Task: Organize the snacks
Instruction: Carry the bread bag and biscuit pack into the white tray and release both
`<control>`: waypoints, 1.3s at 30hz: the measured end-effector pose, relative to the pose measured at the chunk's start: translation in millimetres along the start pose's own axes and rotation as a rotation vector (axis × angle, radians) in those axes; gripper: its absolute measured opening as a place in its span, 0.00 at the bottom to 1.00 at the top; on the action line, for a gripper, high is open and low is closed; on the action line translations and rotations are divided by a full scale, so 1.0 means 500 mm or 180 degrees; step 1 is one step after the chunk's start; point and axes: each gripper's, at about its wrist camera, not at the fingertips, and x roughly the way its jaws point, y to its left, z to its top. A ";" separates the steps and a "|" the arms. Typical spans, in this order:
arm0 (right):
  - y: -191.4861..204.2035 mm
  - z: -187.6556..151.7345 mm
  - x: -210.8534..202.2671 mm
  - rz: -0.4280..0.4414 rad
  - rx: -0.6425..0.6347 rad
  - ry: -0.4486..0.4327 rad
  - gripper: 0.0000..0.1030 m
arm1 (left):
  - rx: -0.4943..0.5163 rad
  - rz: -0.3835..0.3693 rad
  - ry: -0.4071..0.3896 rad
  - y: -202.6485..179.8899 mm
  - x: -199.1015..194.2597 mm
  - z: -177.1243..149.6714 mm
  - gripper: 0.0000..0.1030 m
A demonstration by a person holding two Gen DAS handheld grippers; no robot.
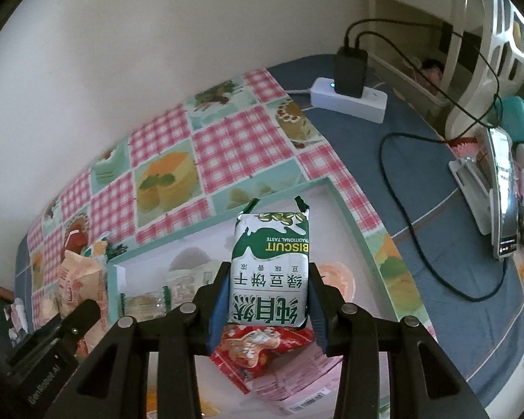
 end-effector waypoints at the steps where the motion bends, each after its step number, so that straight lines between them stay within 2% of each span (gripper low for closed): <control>1: -0.002 0.000 0.004 -0.0010 0.0001 0.0012 0.42 | 0.0003 -0.0005 0.0039 -0.004 0.011 -0.001 0.37; 8: -0.009 -0.012 0.044 -0.0025 -0.0050 0.0119 0.41 | -0.0010 -0.0018 0.0289 -0.018 0.077 -0.016 0.37; 20: -0.034 -0.016 0.065 -0.0109 0.0073 0.0221 0.42 | -0.0042 -0.0039 0.0413 -0.025 0.099 -0.012 0.38; 22: -0.035 -0.016 0.066 -0.0136 0.0071 0.0230 0.42 | -0.0042 -0.0014 0.0400 -0.023 0.094 -0.009 0.46; 26: -0.036 -0.016 0.066 -0.0163 0.0072 0.0234 0.42 | -0.0071 0.0007 0.0372 -0.017 0.086 -0.003 0.54; 28: -0.033 -0.016 0.064 -0.0173 0.0057 0.0227 0.42 | -0.0109 0.0020 0.0374 -0.011 0.082 -0.002 0.66; 33: -0.027 -0.013 0.061 -0.0206 0.0018 0.0219 0.43 | -0.0202 0.0061 0.0395 0.005 0.083 0.001 0.74; 34: -0.026 -0.013 0.062 -0.0214 0.0005 0.0226 0.45 | -0.0221 0.0089 0.0391 0.009 0.082 0.003 0.79; 36: -0.024 -0.012 0.065 -0.0228 -0.0018 0.0247 0.61 | -0.0248 0.0142 0.0378 0.013 0.081 0.003 0.82; 39: -0.020 -0.014 0.068 -0.0252 -0.0066 0.0254 0.67 | -0.0322 0.0161 0.0359 0.025 0.075 0.005 0.83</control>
